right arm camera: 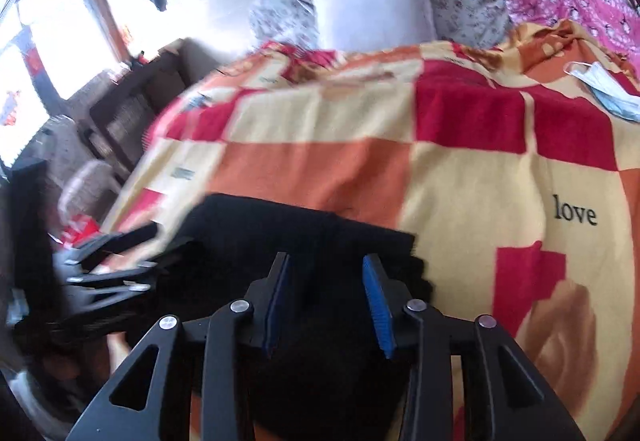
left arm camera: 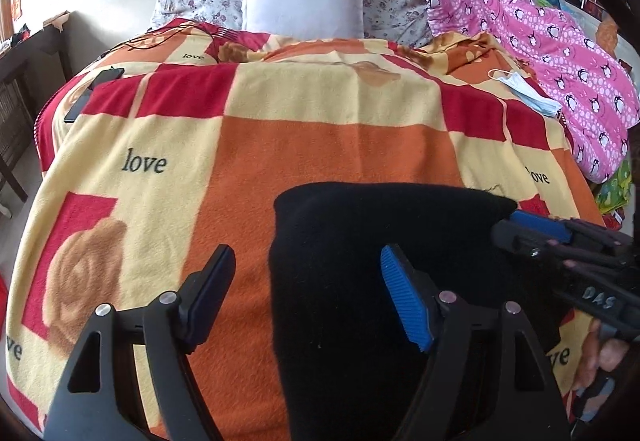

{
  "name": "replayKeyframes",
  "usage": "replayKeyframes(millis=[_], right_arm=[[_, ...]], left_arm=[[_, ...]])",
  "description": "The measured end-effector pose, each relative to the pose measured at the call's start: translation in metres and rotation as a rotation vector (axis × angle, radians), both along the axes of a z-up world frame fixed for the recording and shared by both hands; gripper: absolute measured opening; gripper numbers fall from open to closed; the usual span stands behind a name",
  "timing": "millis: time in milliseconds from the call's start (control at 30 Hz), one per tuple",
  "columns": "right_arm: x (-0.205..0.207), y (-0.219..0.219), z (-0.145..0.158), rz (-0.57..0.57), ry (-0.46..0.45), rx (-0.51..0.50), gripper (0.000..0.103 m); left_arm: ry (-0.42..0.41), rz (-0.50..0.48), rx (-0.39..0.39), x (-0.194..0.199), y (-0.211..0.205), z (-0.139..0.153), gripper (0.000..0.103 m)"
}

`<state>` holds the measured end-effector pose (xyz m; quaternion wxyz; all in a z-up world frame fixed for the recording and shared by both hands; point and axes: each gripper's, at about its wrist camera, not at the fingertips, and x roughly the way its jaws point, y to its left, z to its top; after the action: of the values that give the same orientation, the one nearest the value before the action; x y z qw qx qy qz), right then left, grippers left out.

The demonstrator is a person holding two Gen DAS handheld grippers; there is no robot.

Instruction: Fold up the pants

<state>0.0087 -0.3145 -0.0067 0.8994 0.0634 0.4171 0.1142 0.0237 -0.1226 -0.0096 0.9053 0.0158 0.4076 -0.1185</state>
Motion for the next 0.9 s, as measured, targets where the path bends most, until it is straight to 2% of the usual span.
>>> replayKeyframes(millis=[133,300,367,433,600,733,900], right_arm=[[0.001,-0.003,-0.003,0.003,-0.005,0.018,0.038],[-0.017,0.0,0.012,0.019,-0.014,0.007,0.041],[-0.029,0.006,0.02,0.042,-0.032,-0.005,0.05],[-0.041,0.013,0.024,0.066,-0.038,-0.022,0.052],[-0.061,0.023,0.018,0.075,-0.022,-0.101,0.052],[-0.07,0.019,0.005,0.058,0.0,-0.11,0.059],[-0.073,0.017,-0.002,0.048,-0.003,-0.102,0.061]], left_arm=[[0.001,-0.002,0.0,0.001,-0.004,-0.003,0.077],[0.0,0.0,-0.004,-0.004,-0.001,0.0,0.077],[0.001,0.0,-0.004,-0.008,0.0,0.002,0.077],[-0.002,0.001,-0.008,-0.013,0.001,0.004,0.077],[-0.004,0.004,-0.018,-0.026,0.006,0.006,0.077],[0.013,0.009,-0.03,-0.033,0.009,-0.001,0.077],[0.021,0.014,-0.045,-0.038,0.009,-0.003,0.078]])
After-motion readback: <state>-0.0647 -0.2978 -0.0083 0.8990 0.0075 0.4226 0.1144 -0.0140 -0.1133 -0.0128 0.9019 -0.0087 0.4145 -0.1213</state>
